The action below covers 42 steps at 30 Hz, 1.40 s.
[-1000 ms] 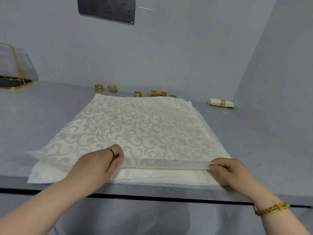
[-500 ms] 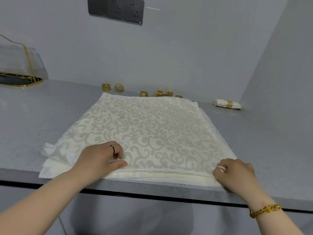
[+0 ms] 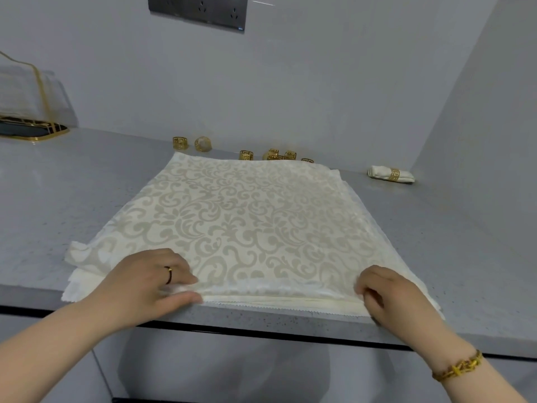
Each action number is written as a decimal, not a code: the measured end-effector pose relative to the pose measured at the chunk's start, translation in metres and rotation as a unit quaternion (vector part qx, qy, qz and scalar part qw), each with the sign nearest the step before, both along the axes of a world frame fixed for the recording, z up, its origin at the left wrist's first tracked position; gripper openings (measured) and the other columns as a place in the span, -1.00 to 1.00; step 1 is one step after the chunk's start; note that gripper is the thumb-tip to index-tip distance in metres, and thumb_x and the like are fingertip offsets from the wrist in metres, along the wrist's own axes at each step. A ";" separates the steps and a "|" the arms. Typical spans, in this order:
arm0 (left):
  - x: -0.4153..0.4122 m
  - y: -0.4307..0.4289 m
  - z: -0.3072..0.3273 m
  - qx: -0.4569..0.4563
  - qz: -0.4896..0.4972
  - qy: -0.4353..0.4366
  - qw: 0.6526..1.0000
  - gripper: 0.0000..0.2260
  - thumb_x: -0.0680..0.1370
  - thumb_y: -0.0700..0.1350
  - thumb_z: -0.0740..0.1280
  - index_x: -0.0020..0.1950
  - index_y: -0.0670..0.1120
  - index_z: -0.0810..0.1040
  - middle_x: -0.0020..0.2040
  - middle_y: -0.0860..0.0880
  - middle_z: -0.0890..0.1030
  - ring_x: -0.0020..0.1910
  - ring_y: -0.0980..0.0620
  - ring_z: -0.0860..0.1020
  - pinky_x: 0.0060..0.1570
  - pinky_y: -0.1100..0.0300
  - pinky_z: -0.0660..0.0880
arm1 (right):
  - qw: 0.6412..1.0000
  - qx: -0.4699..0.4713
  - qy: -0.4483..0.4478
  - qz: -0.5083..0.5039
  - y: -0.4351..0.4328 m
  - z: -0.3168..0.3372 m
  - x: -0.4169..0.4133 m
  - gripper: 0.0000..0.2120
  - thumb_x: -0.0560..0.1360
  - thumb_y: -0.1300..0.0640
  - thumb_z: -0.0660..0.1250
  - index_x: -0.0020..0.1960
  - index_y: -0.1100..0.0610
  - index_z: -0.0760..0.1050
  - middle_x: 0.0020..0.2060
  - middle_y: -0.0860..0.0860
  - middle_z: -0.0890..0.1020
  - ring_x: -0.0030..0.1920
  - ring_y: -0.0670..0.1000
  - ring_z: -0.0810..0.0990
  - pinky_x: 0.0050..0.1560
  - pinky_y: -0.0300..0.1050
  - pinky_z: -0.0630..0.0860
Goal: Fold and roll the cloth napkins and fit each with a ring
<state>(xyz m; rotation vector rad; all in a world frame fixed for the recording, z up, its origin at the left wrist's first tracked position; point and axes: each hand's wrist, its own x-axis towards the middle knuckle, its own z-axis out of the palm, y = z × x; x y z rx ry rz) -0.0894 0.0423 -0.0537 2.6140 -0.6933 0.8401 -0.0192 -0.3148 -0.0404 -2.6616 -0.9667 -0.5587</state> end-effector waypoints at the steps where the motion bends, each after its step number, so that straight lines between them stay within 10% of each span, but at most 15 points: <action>1: -0.003 0.002 -0.002 -0.004 -0.002 0.017 1.000 -0.42 0.52 0.31 0.00 -0.28 0.00 0.68 -0.28 0.21 0.58 -0.18 0.27 0.45 -0.20 0.44 0.39 | 1.000 0.010 0.020 0.004 -0.004 0.000 -0.003 -0.76 0.32 0.13 0.11 -0.30 0.13 0.56 -0.34 -0.06 0.60 -0.18 -0.11 0.43 -0.13 -0.54 0.35; 6: -0.003 0.015 -0.005 -0.054 -0.017 0.065 0.996 -0.48 0.52 0.31 0.02 -0.18 0.06 0.68 -0.02 0.51 0.42 -0.05 0.49 0.39 -0.04 0.59 0.29 | 0.993 0.073 0.090 0.014 -0.018 0.001 -0.011 -0.68 0.39 -0.35 0.14 -0.06 -0.19 0.51 -0.20 -0.43 0.52 0.05 -0.47 0.34 0.09 -0.67 0.15; 8: 0.001 0.017 -0.002 -0.074 -0.009 0.079 0.994 -0.53 0.49 0.35 0.02 -0.21 0.17 0.64 -0.01 0.51 0.42 -0.02 0.49 0.37 -0.03 0.64 0.23 | 0.988 0.097 0.116 -0.005 -0.016 0.002 -0.008 -0.94 0.39 -0.22 0.29 -0.17 -0.29 0.48 -0.06 -0.50 0.48 0.05 -0.44 0.35 0.08 -0.62 0.21; 12: 0.006 0.012 0.014 -0.122 0.038 0.158 0.979 -0.86 0.36 0.31 0.19 -0.36 0.43 0.49 -0.03 0.39 0.43 -0.05 0.38 0.39 -0.10 0.61 0.23 | 0.977 0.143 0.161 -0.004 -0.012 0.006 -0.003 -0.87 0.36 -0.13 0.38 -0.32 -0.35 0.53 -0.03 -0.35 0.50 0.00 -0.22 0.45 0.00 -0.51 0.34; 15: 0.015 0.011 0.017 -0.163 0.052 0.237 0.956 -0.70 0.48 -0.02 0.34 -0.43 0.26 0.56 -0.19 0.19 0.56 -0.08 0.34 0.47 -0.15 0.57 0.31 | 0.966 0.174 0.193 -0.012 -0.009 0.011 -0.003 -0.89 0.31 -0.21 0.40 -0.24 -0.22 0.53 -0.11 -0.23 0.56 -0.05 -0.15 0.49 -0.07 -0.47 0.37; 20: 0.019 0.007 0.018 -0.280 0.094 0.254 0.921 -0.85 0.37 -0.23 0.47 -0.30 0.01 0.57 -0.58 0.16 0.46 -0.49 0.23 0.43 -0.43 0.49 0.31 | 0.947 0.212 0.229 -0.070 -0.010 0.014 0.000 -0.75 0.41 0.28 0.37 -0.37 0.01 0.58 -0.35 -0.21 0.59 -0.26 -0.21 0.50 -0.22 -0.48 0.37; 29: 0.012 0.022 0.030 -0.238 0.060 0.312 0.918 -0.76 0.06 0.23 0.52 -0.43 0.16 0.60 -0.35 0.20 0.60 -0.33 0.25 0.54 -0.29 0.48 0.41 | 0.939 0.172 0.277 -0.107 -0.008 0.020 0.013 -0.82 0.45 0.22 0.35 -0.32 0.07 0.53 -0.57 -0.17 0.44 -0.47 -0.19 0.40 -0.37 -0.41 0.33; 33: 0.025 0.032 0.036 -0.248 0.054 0.372 0.893 -0.72 0.40 -0.23 0.43 -0.41 0.13 0.65 -0.40 0.18 0.63 -0.40 0.31 0.53 -0.31 0.52 0.40 | 0.933 0.122 0.321 -0.112 -0.006 0.027 0.023 -0.83 0.48 0.24 0.30 -0.28 0.08 0.49 -0.57 -0.15 0.43 -0.50 -0.18 0.33 -0.38 -0.36 0.29; 42: 0.028 0.037 0.037 -0.184 0.126 0.338 0.914 -0.80 0.34 -0.17 0.49 -0.35 -0.05 0.47 -0.60 0.19 0.42 -0.56 0.22 0.35 -0.49 0.41 0.29 | 0.952 0.020 0.272 -0.139 0.001 0.035 0.022 -0.74 0.47 0.20 0.29 -0.34 -0.01 0.35 -0.42 -0.10 0.43 -0.38 -0.14 0.35 -0.34 -0.33 0.29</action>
